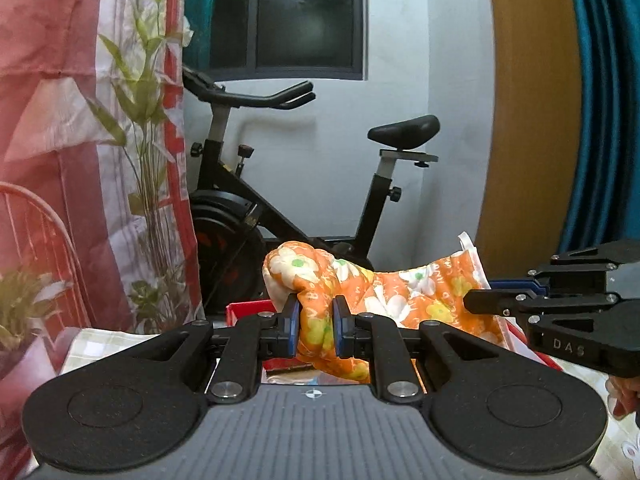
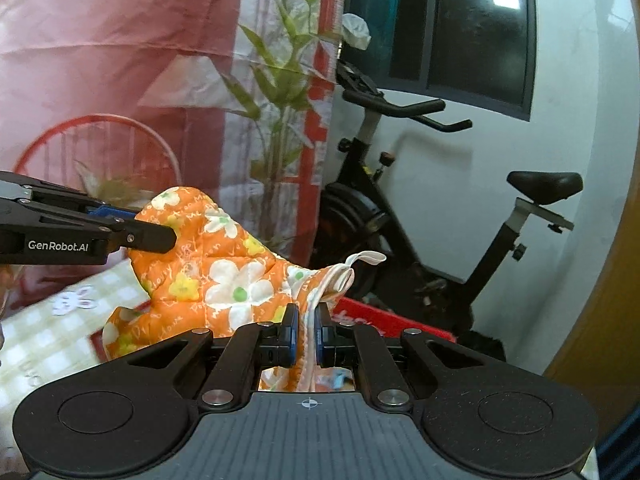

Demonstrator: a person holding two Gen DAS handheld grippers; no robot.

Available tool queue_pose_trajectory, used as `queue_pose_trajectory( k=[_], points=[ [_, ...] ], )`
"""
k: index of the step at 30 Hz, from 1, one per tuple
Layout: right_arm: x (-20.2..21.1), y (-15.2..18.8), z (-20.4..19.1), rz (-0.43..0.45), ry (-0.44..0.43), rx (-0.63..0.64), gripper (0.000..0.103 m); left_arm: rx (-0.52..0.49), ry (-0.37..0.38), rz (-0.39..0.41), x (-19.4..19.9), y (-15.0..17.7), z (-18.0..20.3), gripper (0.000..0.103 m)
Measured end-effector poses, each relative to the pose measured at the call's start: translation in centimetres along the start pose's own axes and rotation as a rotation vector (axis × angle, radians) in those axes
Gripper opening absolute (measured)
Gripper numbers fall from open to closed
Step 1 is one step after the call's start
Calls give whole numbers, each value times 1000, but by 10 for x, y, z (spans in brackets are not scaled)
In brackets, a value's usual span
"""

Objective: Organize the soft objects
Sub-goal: 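Lift the orange floral pouch with both tools over the red box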

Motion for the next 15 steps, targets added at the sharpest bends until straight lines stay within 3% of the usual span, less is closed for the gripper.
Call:
queue_pose_trajectory(
  k=[5,15],
  points=[
    [-29,18,11,-23,25,13,8,-14,-7,-44,-30,18,0,18],
    [-59,80,11,-222,-9,-23,8,24,107,-308,-63,77,7,18]
  ],
)
Point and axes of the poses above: each gripper's, at about its wrist camera, not at the fingertips, and x roughly against the way its jaws point, z to its right, y to its underside, the point moved 10 cm from there along -x, roughly the way its jaws point, and after that the axes turned 5 degrees about z, right-handed, at the moved point
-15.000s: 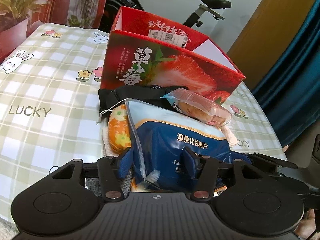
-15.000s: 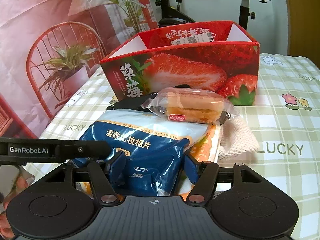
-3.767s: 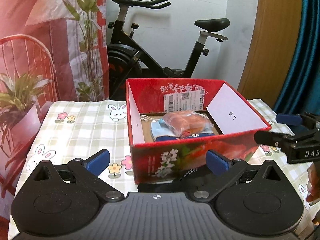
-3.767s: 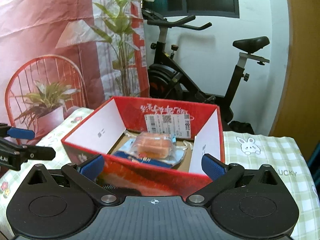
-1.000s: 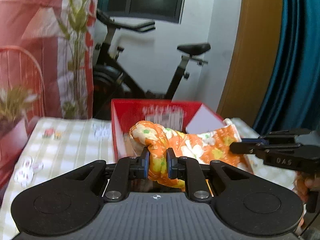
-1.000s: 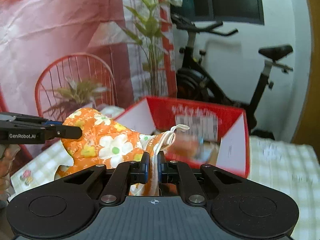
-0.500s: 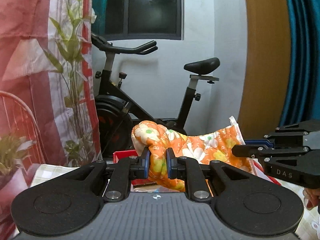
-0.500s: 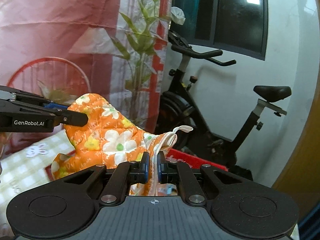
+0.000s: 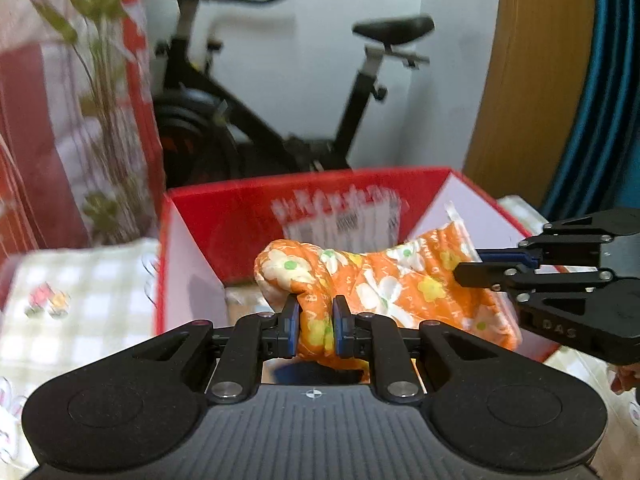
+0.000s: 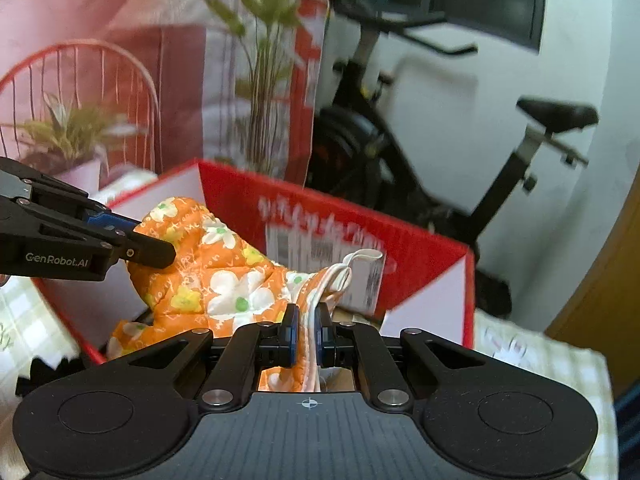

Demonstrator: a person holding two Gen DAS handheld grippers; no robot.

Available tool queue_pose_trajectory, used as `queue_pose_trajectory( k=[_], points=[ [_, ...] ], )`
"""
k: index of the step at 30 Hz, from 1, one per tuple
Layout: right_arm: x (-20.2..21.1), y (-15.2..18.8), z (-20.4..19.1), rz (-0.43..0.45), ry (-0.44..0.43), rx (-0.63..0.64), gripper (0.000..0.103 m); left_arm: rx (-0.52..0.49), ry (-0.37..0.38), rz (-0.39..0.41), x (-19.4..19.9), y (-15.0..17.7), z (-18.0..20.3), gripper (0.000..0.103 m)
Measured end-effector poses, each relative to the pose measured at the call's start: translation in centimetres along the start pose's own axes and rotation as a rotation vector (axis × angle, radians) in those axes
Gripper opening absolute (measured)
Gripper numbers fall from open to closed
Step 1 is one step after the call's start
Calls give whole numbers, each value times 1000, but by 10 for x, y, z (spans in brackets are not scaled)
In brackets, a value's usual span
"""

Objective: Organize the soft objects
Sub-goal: 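Lift the orange floral pouch with both tools over the red box, then open both tools to release the pouch into the box and withdraw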

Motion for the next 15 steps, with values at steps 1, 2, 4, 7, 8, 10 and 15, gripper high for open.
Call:
queue_pose_trajectory(
  k=[1,2,4,7,8,10,15],
  points=[
    [-3,6,-1,-25,-3,-2,8,0,12,-21,-2,5,2,18],
    [-5,9,-1,-41,-3,-4,8,-7,17,-35,-4,7,3,18],
    [-8,16,-1,-69,1,-14,8,-16,25,-61,-8,13,5,18],
    [-11,18,2,-96,7,-41,8,1,33,-91,-8,20,4,18],
    [-12,18,3,-104,8,-50,8,5,33,-94,-8,21,3,18],
    [-14,21,5,-117,14,-66,9,8,30,-96,-8,21,0,18],
    [-13,24,14,-126,65,-78,24,-1,12,-83,-9,14,-1,40]
  ],
)
Point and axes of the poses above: each gripper's, at about its wrist camera, not at the fingertips, and x roughly against the way its jaws point, z to its right, y to its underside, the point moved 10 cm from there along -x, roughly the way its jaws point, and after that the axes turned 5 degrees about z, right-handed, at the moved point
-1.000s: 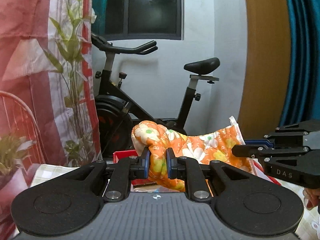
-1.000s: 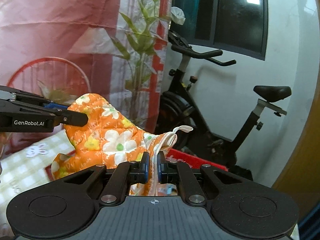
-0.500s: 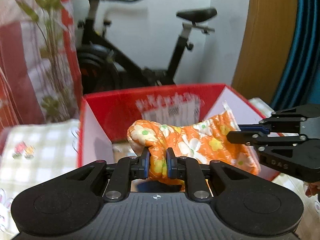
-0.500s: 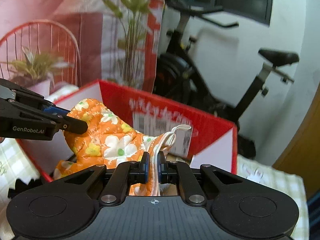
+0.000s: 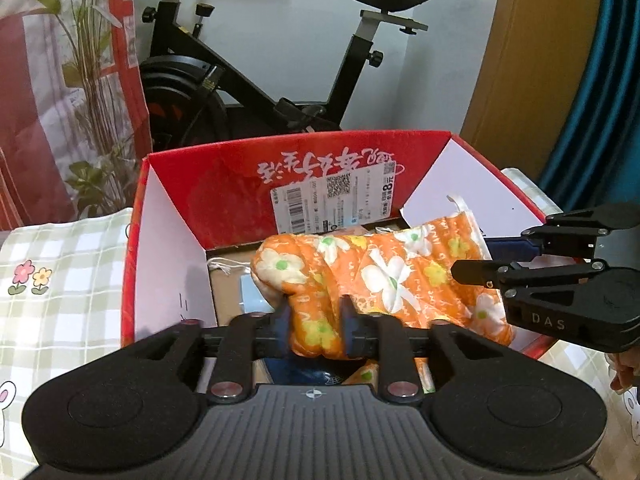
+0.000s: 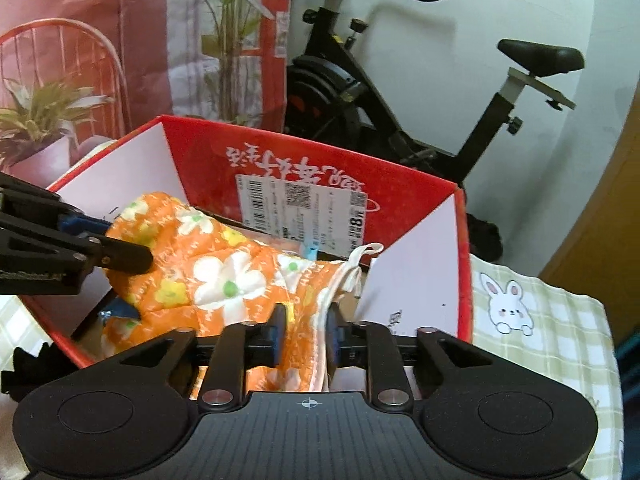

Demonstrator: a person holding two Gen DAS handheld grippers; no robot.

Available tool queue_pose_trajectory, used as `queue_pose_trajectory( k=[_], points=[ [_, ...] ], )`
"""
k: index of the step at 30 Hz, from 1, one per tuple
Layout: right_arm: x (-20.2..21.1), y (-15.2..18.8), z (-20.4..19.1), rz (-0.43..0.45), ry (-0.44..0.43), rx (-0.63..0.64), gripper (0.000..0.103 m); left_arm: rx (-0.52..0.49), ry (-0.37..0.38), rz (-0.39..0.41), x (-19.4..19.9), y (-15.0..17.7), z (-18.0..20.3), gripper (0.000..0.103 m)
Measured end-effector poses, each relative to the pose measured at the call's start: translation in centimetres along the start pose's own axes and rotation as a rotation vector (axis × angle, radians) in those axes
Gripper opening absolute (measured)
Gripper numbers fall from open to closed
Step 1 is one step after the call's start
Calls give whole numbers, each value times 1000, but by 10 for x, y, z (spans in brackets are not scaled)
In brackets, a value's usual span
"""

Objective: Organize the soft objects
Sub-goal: 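Open both tools to release the pouch into the box and withdraw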

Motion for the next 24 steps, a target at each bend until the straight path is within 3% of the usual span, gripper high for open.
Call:
queue_pose_trajectory(
  k=[1,3,5,10,15,24],
  points=[
    [1,0,1,2,9,0,28,-3,-5,10,2,-1,-1,54],
    [3,-1,1,9,18,0,38,-7,-21,33,7,-4,-2,66],
    [8,-2,2,28,28,-2,58,-4,-32,45,11,-7,-3,73],
    [19,-8,0,50,28,-1,80,20,-49,65,24,-12,-8,97],
    [31,-12,-4,66,15,-30,101,47,-61,57,35,-13,-12,103],
    [53,-9,-3,81,4,-112,103,39,-87,64,60,-6,-16,103]
  ],
)
Point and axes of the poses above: each gripper's, at about its wrist camera, not at the fingertips, and x roughly against the way its jaws point, z to its right, y to its underside, the point moved 10 cm from there along -x, roughly the way its jaws point, and after that the axes turned 5 degrees about z, right-handed, at the moved point
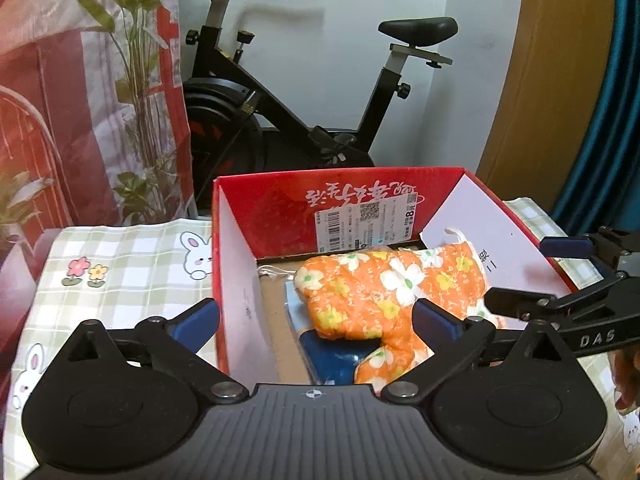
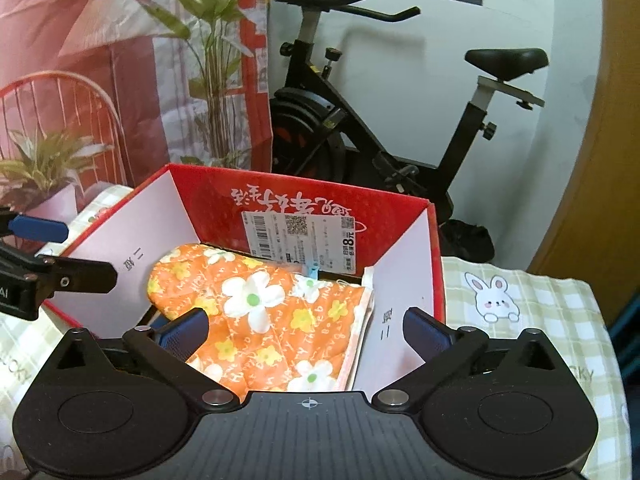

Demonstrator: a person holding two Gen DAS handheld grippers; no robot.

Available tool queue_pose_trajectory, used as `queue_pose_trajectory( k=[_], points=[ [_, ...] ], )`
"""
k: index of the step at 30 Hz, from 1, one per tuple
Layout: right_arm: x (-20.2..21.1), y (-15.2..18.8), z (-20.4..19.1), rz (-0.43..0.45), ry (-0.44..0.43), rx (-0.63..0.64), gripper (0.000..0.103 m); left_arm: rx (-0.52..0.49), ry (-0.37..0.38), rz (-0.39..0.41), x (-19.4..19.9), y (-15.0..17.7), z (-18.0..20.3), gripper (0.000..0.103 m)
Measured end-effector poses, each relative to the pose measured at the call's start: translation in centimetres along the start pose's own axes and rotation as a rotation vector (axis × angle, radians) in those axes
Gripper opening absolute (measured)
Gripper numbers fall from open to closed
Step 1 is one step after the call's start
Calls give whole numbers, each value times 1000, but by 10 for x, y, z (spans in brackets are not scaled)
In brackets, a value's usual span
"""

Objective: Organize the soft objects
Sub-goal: 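Open both tools to release the pouch into the box and withdraw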

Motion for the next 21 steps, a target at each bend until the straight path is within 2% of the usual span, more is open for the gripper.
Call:
queue_pose_trajectory(
  k=[7,21],
  points=[
    [22,7,-2,16,-14,-23,103,5,-1,8,22,11,1,103],
    [67,22,-17,83,-27,-34,103,10,-24,6,56,57,-4,103]
  ],
)
Point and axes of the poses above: each gripper's, at about its wrist camera, not at the fingertips, and x roughly against the way its jaws point, z to its right, y to its underside, the point moved 10 cm from there along -x, roughly the way its jaws point, and after that the axes turned 5 degrees about z, right-handed, at the moved point
